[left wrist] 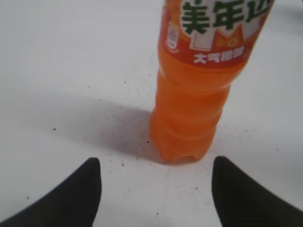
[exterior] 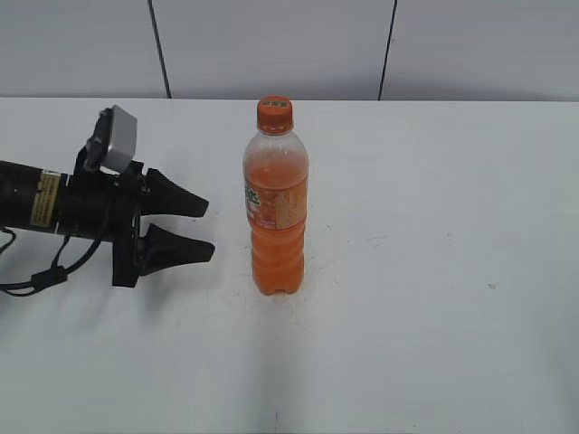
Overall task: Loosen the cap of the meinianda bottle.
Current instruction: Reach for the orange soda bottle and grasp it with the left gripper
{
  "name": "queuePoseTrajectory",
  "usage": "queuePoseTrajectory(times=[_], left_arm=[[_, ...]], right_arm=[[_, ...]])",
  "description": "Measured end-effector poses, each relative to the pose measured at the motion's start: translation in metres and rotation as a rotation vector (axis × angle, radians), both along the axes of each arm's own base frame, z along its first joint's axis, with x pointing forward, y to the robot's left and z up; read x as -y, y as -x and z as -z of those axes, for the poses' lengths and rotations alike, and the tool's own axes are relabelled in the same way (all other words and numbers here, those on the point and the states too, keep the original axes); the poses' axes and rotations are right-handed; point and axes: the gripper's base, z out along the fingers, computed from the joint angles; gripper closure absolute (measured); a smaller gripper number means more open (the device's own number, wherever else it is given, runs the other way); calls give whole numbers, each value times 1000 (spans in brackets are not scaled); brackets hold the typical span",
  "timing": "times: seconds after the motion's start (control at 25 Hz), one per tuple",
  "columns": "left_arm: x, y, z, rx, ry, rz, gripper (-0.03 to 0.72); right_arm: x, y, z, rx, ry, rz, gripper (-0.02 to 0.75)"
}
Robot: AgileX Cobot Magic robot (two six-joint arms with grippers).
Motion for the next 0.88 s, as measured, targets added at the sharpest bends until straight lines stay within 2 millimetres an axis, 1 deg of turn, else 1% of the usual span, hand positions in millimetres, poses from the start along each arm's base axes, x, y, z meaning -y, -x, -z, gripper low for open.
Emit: queuePoseTrajectory(times=[0.12,0.36,0.52,0.68,0.88], left_arm=[[10,1,4,19,11,18,187],[26,1,15,1,46,28,179],[38,-3,13,26,49,64,179],[46,-9,8,59,54,76,179],[54,-7,18,28,59,97,179]], right_arm=[[0,0,0,0,-1,0,164],[0,0,0,0,-1,0,164],[0,0,0,0,-1,0,164],[0,0,0,0,-1,0,164],[0,0,0,0,-1,0,164]])
